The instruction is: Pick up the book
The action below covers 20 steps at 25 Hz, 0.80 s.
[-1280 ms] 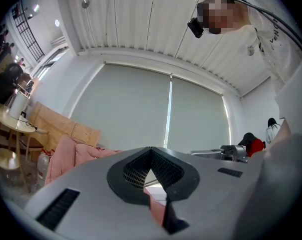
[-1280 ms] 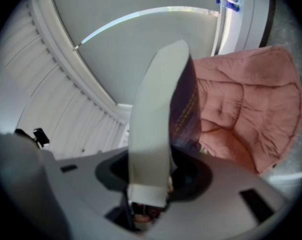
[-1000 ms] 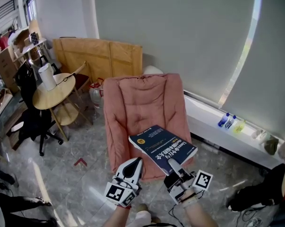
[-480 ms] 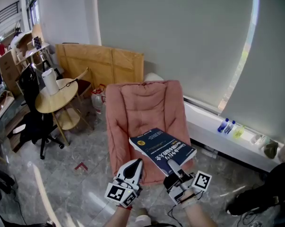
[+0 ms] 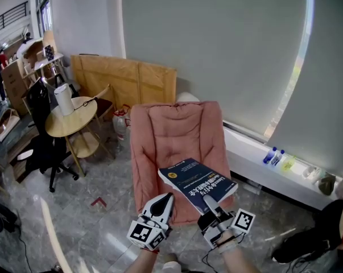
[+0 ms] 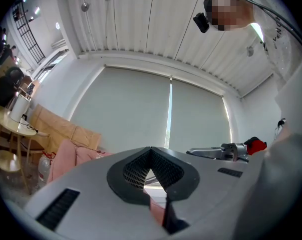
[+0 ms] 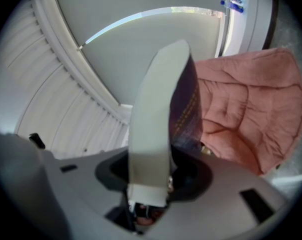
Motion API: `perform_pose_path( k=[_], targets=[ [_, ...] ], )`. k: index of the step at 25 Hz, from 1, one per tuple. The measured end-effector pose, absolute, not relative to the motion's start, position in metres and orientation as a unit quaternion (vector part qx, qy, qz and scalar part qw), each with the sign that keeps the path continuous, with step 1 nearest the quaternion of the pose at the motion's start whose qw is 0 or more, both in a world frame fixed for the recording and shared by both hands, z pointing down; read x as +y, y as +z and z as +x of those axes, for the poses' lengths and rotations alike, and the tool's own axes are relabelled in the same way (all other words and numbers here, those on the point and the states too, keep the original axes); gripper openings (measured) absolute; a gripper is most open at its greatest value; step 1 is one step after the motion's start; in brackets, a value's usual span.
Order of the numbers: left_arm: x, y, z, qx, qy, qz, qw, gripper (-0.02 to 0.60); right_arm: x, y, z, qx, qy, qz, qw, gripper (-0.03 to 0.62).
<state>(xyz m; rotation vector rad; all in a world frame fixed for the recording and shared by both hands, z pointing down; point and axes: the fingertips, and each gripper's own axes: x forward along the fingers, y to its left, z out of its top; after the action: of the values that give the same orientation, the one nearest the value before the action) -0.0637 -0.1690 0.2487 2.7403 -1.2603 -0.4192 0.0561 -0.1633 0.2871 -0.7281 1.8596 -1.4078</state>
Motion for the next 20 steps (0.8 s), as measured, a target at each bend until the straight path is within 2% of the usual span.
perform_pose_path(
  k=[20],
  targets=[
    [-0.1730, 0.2578, -0.0681, -0.421, -0.136, 0.895, 0.056, 0.009, -0.1675, 0.2908, 0.0596, 0.712, -0.544, -0.279, 0.345, 0.181]
  ],
)
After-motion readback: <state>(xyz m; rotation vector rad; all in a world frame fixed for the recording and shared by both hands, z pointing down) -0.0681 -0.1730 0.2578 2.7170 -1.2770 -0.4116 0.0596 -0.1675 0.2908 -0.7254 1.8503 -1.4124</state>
